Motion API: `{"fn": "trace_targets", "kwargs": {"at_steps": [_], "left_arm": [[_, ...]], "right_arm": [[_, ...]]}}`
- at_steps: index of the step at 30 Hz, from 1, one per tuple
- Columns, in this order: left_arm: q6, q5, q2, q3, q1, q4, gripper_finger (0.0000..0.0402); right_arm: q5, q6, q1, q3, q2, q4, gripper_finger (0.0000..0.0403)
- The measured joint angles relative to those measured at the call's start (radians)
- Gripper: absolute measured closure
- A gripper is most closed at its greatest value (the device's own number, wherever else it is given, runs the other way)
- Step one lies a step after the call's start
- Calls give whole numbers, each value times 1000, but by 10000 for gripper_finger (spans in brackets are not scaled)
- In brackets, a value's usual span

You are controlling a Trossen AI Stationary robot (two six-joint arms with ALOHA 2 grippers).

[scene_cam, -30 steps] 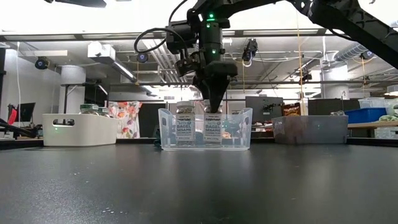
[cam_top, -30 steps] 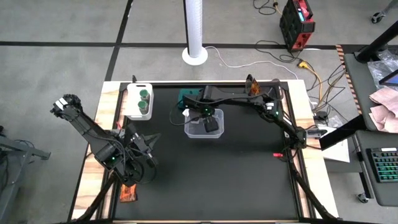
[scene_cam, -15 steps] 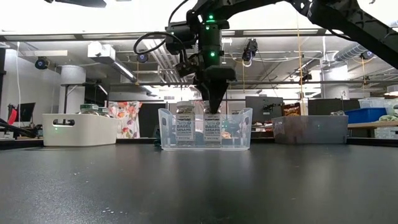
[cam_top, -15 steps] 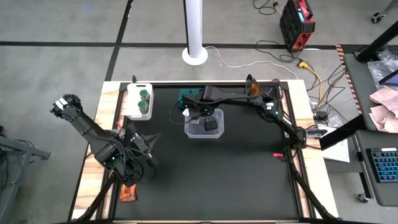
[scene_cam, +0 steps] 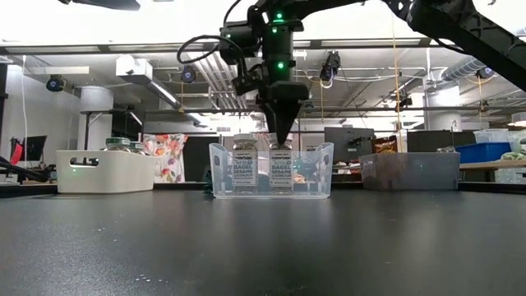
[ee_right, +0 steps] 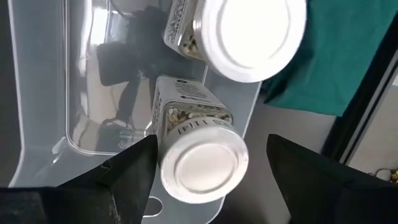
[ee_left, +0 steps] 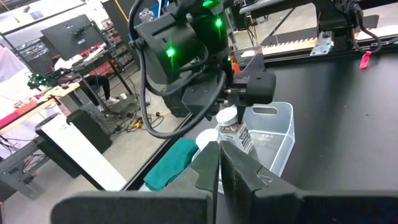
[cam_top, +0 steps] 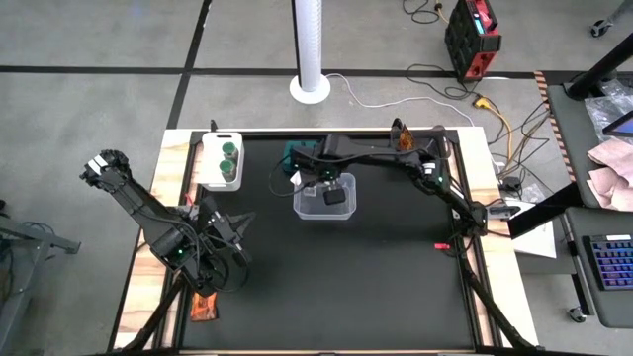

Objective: Sort spices by type
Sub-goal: Put the spice pack into the black bin

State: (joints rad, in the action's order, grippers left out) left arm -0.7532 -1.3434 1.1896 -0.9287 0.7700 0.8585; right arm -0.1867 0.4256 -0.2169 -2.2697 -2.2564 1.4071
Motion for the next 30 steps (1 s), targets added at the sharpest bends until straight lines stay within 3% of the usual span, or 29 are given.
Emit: {"fn": "trace_targets", "kwargs": {"at_steps": [10, 16, 22, 30], "left_arm": [[0, 11, 0, 0, 0, 4, 402], [0, 21, 0, 0, 0, 8, 402], [0, 25, 0, 0, 1, 11, 402], [-6, 47, 0, 0, 2, 10, 402]], "right_arm": [[2, -86, 1, -55, 19, 117, 120], [10, -174, 15, -65, 100, 115, 140], [81, -216, 44, -52, 191, 54, 183], [81, -255, 160, 72, 361, -75, 256]]}}
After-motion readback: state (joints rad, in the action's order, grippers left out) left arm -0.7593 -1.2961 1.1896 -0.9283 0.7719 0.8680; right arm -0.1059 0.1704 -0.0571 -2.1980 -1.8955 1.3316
